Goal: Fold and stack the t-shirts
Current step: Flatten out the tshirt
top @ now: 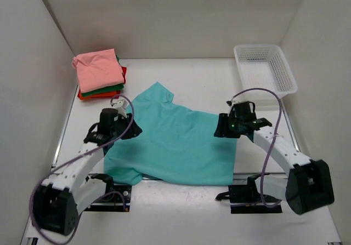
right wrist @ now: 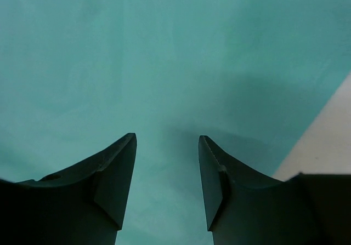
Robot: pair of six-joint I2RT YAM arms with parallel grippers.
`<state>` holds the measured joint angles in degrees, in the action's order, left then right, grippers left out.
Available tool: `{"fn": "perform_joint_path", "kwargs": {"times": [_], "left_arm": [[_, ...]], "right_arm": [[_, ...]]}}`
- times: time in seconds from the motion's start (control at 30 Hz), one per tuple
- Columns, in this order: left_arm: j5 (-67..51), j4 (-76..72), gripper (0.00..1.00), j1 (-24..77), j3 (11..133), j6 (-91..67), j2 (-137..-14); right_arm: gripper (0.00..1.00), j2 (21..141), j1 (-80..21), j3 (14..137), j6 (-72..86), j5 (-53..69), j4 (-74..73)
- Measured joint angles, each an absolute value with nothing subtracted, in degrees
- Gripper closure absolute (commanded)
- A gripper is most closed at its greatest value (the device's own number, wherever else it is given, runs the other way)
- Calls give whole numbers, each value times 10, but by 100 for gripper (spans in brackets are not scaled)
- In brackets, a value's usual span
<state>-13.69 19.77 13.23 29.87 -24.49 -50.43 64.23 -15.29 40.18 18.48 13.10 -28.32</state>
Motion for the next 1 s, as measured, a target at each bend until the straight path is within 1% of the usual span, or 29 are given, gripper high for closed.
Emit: {"fn": "perform_joint_path", "kwargs": {"times": [0.17, 0.27, 0.33, 0.5, 0.63, 0.7, 0.83, 0.9, 0.97, 1.0], "left_arm": [[-117, 138, 55, 140, 370, -255, -700], [-90, 105, 56, 144, 442, -261, -810], [-66, 103, 57, 147, 506, -262, -887], [-42, 114, 58, 156, 657, -261, -1060], [-34, 127, 59, 155, 734, -270, -1144], [-34, 140, 59, 152, 795, -273, -1187], [-35, 226, 59, 139, 1013, -272, -1318], [-36, 305, 60, 132, 1188, -270, -1412], [-37, 352, 62, 126, 1366, -270, -1511], [-40, 386, 59, 123, 1462, -271, -1562]], "right_arm": [[49, 762, -177, 401, 185, 114, -246], [49, 824, -180, 422, 186, 86, -248], [48, 861, -180, 457, 187, 71, -254], [47, 978, -177, 582, 182, 53, -278], [47, 1067, -164, 696, 173, 52, -310], [46, 1120, -155, 772, 162, 50, -340], [45, 1256, -138, 986, 136, 31, -416], [45, 1346, -130, 1140, 123, 24, -470], [44, 1428, -122, 1290, 109, 20, -514], [45, 1468, -118, 1362, 103, 18, -524]]}}
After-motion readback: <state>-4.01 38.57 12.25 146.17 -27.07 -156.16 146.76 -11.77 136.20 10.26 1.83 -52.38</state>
